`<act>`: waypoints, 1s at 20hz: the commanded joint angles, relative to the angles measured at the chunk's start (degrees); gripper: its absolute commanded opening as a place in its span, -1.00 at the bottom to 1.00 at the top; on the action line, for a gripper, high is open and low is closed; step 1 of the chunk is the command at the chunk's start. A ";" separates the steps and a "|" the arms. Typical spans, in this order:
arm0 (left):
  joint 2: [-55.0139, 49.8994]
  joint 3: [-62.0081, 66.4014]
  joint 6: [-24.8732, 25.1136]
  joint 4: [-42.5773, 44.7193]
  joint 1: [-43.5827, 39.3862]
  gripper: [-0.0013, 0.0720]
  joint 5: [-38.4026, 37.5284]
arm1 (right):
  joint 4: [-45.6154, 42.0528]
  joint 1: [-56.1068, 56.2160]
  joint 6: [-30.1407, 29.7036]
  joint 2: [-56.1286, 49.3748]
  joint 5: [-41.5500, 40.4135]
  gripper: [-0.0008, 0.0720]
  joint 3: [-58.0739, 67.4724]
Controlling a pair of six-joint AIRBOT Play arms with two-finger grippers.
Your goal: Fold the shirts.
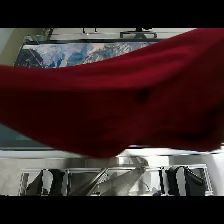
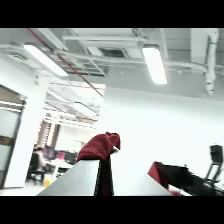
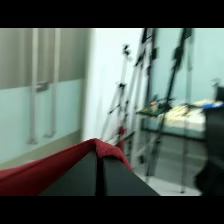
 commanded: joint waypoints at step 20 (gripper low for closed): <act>-51.10 27.87 -6.32 61.29 -23.10 -0.03 24.70 | 4.70 12.07 -7.04 -54.66 -5.42 0.22 -6.40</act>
